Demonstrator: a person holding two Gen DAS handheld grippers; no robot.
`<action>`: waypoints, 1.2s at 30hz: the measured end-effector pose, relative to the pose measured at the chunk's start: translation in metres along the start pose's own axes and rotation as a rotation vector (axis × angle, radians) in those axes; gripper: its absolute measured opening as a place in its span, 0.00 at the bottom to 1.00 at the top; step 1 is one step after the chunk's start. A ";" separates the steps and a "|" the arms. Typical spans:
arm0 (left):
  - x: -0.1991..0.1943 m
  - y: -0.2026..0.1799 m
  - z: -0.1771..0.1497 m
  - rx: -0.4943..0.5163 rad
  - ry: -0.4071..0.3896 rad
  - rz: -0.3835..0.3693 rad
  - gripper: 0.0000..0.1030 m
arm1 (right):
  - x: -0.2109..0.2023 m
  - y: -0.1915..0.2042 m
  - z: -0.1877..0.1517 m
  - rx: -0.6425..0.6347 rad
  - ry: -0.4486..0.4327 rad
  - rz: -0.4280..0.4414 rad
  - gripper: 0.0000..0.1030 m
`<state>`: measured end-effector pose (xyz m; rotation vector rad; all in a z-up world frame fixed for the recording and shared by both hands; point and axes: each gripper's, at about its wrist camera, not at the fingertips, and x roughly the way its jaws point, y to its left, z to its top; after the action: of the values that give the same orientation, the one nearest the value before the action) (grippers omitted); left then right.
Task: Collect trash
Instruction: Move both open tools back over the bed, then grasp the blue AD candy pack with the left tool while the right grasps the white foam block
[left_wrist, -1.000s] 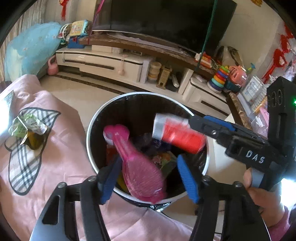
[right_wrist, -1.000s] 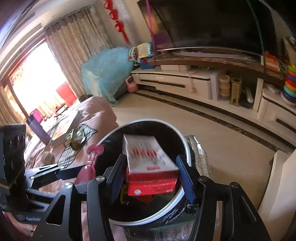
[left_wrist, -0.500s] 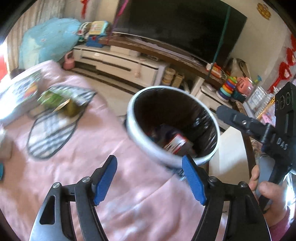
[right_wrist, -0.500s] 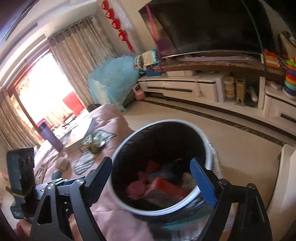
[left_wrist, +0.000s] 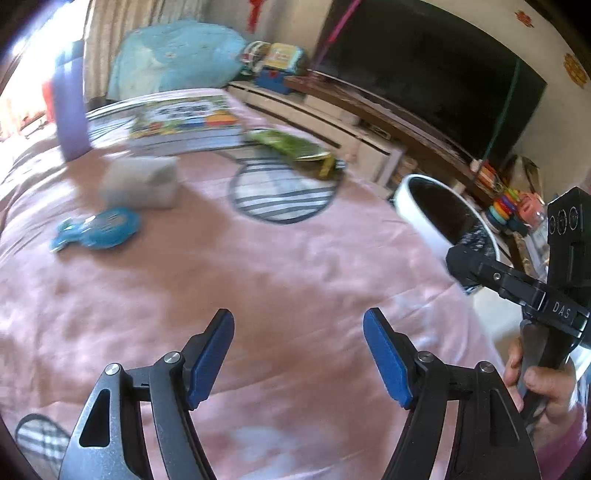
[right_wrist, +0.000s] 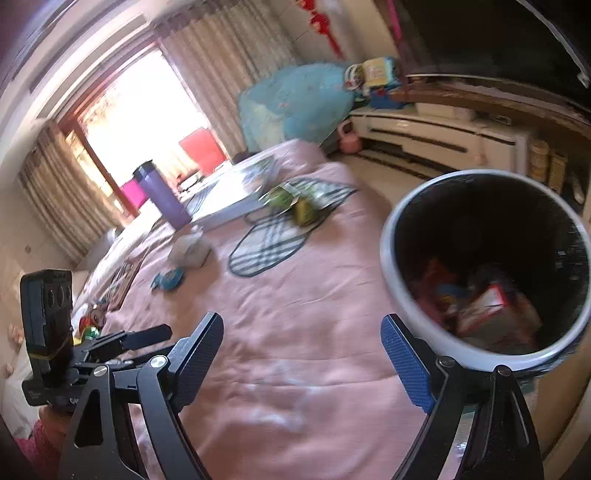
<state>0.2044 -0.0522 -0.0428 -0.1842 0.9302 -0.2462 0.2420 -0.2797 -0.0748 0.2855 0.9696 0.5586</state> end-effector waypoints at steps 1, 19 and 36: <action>-0.004 0.008 -0.003 -0.005 -0.001 0.008 0.70 | 0.006 0.008 -0.002 -0.011 0.011 0.010 0.86; -0.020 0.126 0.028 0.134 0.008 0.145 0.74 | 0.070 0.076 0.002 -0.160 0.104 0.095 0.86; 0.022 0.158 0.063 0.313 0.119 0.160 0.74 | 0.195 0.159 0.069 -0.603 0.230 0.202 0.84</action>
<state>0.2884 0.0960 -0.0640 0.1945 1.0055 -0.2535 0.3347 -0.0377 -0.0989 -0.2294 0.9506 1.0539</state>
